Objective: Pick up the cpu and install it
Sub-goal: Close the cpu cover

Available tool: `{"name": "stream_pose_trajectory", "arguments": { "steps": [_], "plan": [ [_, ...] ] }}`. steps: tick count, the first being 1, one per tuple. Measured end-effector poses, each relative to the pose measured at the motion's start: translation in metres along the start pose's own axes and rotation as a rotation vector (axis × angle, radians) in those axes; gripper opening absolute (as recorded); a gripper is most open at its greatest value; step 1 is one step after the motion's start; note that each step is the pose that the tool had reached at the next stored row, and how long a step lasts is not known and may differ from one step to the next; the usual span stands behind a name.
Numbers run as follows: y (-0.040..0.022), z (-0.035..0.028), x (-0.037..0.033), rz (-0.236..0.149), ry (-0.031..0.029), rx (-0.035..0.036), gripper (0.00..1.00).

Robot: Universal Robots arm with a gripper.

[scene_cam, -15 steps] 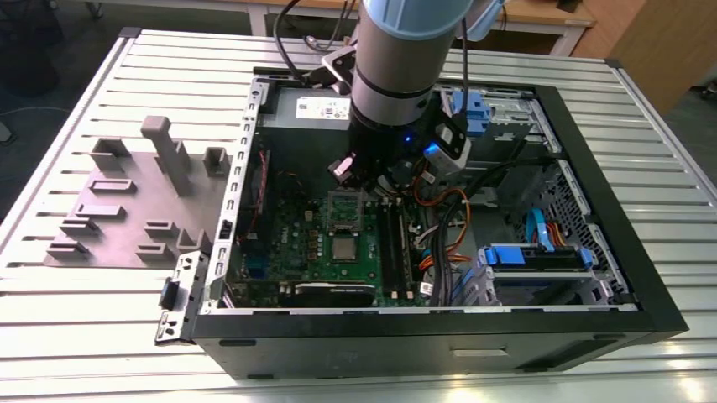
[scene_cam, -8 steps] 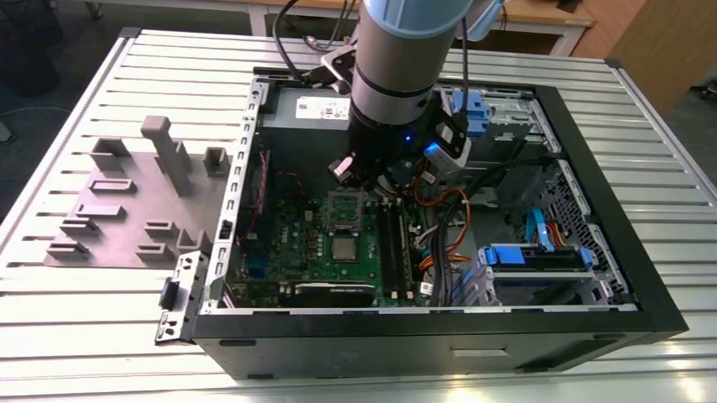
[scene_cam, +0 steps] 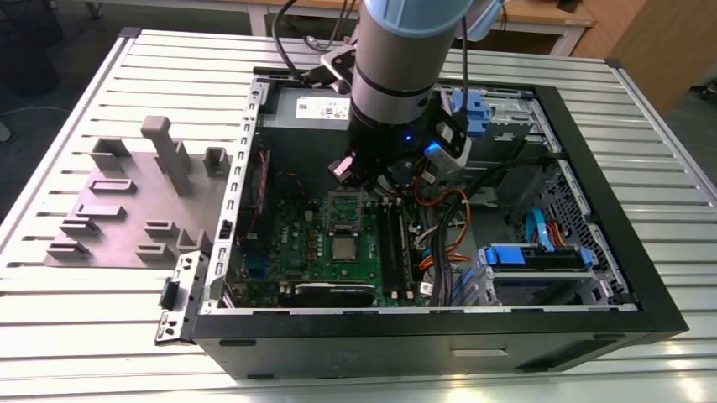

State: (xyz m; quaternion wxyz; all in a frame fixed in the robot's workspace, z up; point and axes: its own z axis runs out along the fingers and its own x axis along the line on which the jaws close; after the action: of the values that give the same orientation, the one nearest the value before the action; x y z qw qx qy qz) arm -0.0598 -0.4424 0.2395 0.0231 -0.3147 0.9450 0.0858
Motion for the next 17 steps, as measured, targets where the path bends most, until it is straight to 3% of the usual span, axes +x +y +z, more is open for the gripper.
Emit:
{"name": "stream_pose_trajectory", "arguments": {
  "steps": [17],
  "plan": [
    [-0.0042, -0.0022, 0.0037, -0.016, 0.0024, -0.0016, 0.11]
  ]
}}
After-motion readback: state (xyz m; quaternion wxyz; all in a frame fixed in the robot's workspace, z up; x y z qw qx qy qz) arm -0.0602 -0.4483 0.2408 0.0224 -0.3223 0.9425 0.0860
